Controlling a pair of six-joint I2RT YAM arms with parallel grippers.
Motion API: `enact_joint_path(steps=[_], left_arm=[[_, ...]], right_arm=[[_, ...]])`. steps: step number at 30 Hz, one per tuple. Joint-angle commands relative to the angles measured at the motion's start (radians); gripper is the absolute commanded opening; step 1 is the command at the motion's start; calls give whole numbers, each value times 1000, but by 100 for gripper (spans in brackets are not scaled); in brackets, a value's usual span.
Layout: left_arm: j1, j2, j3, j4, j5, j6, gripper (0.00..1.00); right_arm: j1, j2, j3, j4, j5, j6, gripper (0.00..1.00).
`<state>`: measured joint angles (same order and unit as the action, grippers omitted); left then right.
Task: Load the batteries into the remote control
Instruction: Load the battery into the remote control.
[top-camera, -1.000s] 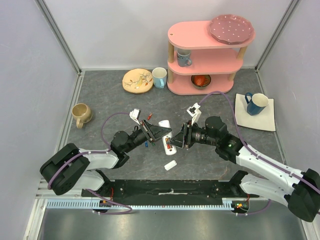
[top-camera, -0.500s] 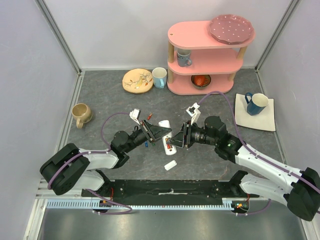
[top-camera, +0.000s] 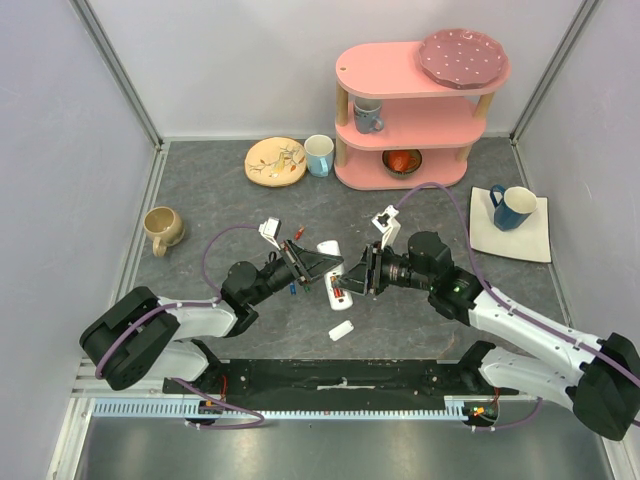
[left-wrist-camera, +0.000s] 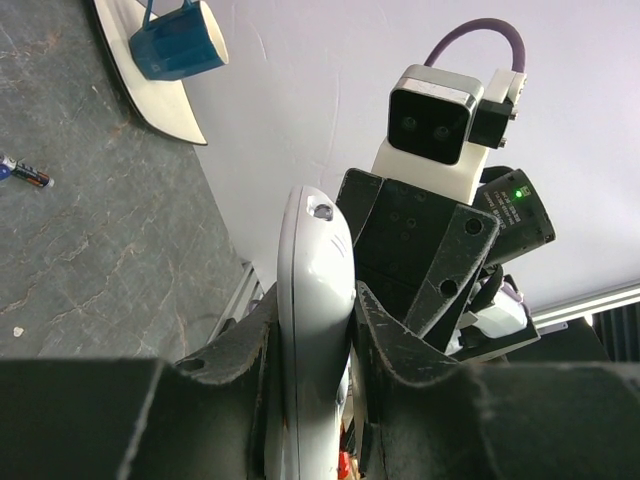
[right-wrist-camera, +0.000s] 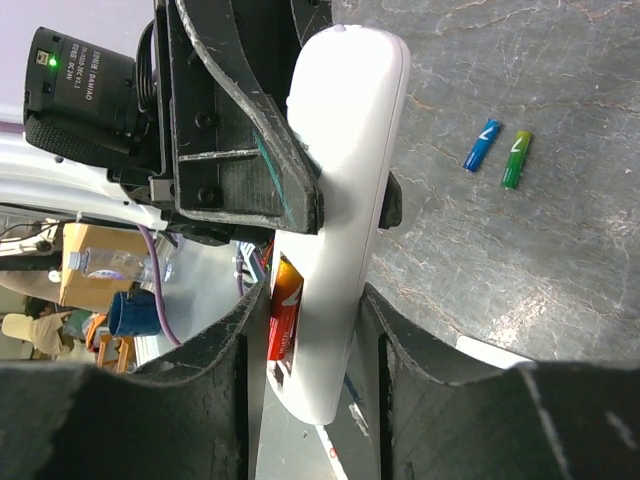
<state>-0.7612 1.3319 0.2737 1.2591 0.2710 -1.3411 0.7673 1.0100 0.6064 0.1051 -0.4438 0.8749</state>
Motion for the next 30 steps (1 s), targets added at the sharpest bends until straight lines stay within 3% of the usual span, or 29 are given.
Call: enact_joint_path(steps=[1, 19, 30], left_arm=[[-16, -13, 45, 405, 16, -30, 2], [-21, -7, 35, 405, 4, -20, 2], [-21, 19, 28, 405, 0, -15, 2]], right_arm=[[12, 32, -7, -12, 20, -30, 47], [27, 7, 30, -44, 37, -37, 59], [26, -14, 53, -18, -4, -13, 73]])
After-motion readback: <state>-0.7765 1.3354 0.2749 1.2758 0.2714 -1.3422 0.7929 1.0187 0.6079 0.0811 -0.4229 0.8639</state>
